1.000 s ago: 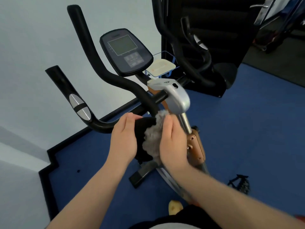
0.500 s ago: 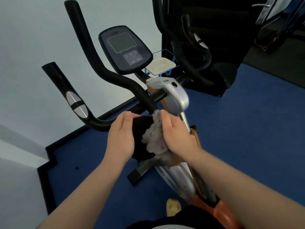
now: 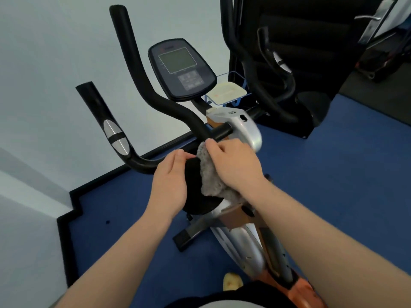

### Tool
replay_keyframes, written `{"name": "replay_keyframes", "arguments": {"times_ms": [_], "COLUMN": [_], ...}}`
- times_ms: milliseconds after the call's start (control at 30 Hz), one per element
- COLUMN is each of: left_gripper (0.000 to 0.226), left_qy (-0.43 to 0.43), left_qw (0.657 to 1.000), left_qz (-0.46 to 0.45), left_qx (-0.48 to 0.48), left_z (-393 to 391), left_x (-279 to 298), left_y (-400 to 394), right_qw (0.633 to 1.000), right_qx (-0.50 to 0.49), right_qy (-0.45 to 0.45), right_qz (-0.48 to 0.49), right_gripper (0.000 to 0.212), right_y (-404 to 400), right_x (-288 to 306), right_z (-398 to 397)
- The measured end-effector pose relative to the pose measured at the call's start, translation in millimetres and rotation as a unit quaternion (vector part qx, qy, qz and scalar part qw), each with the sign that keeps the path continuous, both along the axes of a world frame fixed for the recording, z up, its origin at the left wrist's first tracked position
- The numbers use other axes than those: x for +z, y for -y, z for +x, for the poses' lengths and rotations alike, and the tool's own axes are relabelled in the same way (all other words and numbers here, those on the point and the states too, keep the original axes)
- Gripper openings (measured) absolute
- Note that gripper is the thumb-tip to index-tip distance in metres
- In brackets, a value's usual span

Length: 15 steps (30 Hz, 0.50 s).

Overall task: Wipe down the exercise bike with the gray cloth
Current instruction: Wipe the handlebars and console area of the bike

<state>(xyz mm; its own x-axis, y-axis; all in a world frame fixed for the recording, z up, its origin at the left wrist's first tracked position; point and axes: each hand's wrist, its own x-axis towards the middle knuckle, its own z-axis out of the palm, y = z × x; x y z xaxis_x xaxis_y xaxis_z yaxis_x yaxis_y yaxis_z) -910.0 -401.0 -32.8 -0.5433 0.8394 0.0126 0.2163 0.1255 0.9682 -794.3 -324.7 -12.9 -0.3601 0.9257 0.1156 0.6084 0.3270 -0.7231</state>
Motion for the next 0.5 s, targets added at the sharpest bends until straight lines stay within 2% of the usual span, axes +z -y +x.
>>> {"name": "replay_keyframes", "arguments": {"times_ms": [67, 133, 333, 433, 500], "left_gripper": [0.042, 0.041, 0.042, 0.041, 0.041], "left_qy": [0.005, 0.009, 0.007, 0.006, -0.002], "left_qw": [1.0, 1.0, 1.0, 1.0, 1.0], "left_qz": [-0.003, -0.009, -0.017, -0.013, -0.013], "left_qx": [0.006, 0.008, 0.011, 0.019, 0.022], "left_z": [0.6, 1.3, 1.5, 3.3, 3.5], "left_x": [-0.5, -1.2, -1.3, -2.8, -3.0], "left_y": [0.5, 0.1, 0.4, 1.6, 1.6], "right_qw": [1.0, 0.998, 0.999, 0.999, 1.0], "right_qx": [-0.021, -0.032, -0.001, -0.035, -0.003], "right_qy": [-0.021, -0.045, 0.044, -0.015, -0.004], "right_qz": [0.001, -0.037, 0.018, 0.01, -0.018], "right_gripper": [0.057, 0.058, 0.05, 0.056, 0.054], "right_y": [18.7, 31.2, 10.3, 32.3, 31.3], "right_x": [-15.4, -23.3, -6.7, -23.7, -25.4], "right_z": [9.0, 20.8, 11.2, 18.4, 26.9]}}
